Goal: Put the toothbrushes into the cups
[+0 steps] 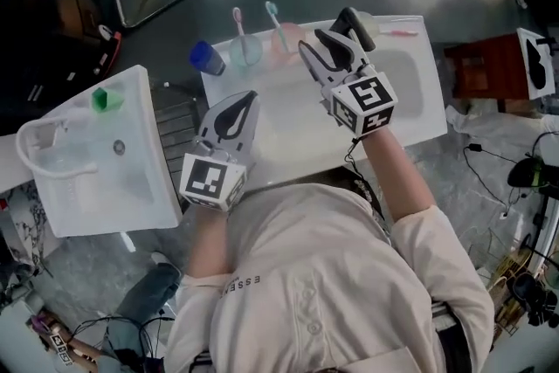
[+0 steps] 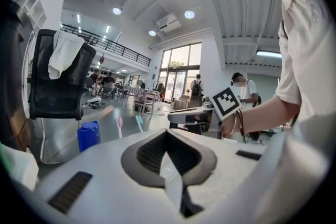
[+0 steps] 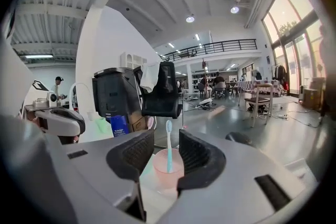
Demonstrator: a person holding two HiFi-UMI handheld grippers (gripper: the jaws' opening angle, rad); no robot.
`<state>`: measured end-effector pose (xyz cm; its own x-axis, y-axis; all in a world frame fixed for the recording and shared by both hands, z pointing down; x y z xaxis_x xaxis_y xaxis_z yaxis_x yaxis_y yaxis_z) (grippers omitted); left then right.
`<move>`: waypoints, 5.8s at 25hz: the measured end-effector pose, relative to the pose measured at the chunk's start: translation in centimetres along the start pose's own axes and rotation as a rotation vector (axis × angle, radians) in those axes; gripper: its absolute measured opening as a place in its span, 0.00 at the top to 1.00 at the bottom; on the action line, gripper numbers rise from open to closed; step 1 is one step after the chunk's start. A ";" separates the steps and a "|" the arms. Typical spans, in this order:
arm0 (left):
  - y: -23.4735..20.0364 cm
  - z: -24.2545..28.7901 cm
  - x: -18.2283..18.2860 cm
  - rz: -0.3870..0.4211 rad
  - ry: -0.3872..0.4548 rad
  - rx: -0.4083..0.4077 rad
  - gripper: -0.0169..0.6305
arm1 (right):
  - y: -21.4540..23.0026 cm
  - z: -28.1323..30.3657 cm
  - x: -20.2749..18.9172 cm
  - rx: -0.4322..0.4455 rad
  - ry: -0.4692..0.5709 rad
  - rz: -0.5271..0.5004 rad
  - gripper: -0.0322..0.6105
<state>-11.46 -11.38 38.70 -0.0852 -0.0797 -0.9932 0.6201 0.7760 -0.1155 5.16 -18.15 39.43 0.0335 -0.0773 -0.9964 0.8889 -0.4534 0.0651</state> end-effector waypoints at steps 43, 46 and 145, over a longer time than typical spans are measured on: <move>18.7 21.8 -6.0 0.003 -0.061 0.169 0.97 | 28.5 -10.9 -12.4 0.341 -0.672 -0.363 0.73; 19.1 22.5 -6.8 -0.002 -0.083 0.161 0.97 | 29.8 -10.1 -13.4 0.389 -0.734 -0.433 0.73; 11.4 15.0 3.8 0.124 0.057 0.092 0.97 | 17.1 -9.4 6.4 0.074 0.184 -0.009 0.90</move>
<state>6.97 -12.16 33.33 -0.0459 0.0510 -0.9976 0.6969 0.7171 0.0046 24.85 -18.01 33.66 0.1144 0.0875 -0.9896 0.8537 -0.5181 0.0529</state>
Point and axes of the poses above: the fingertips, and each gripper's own axes: z forward along the fingers, y to its right, x out of its top, the point moved 4 cm from there along -z, backward along the fingers, and after that the axes turned 14 degrees about y, right-handed, at the moved point
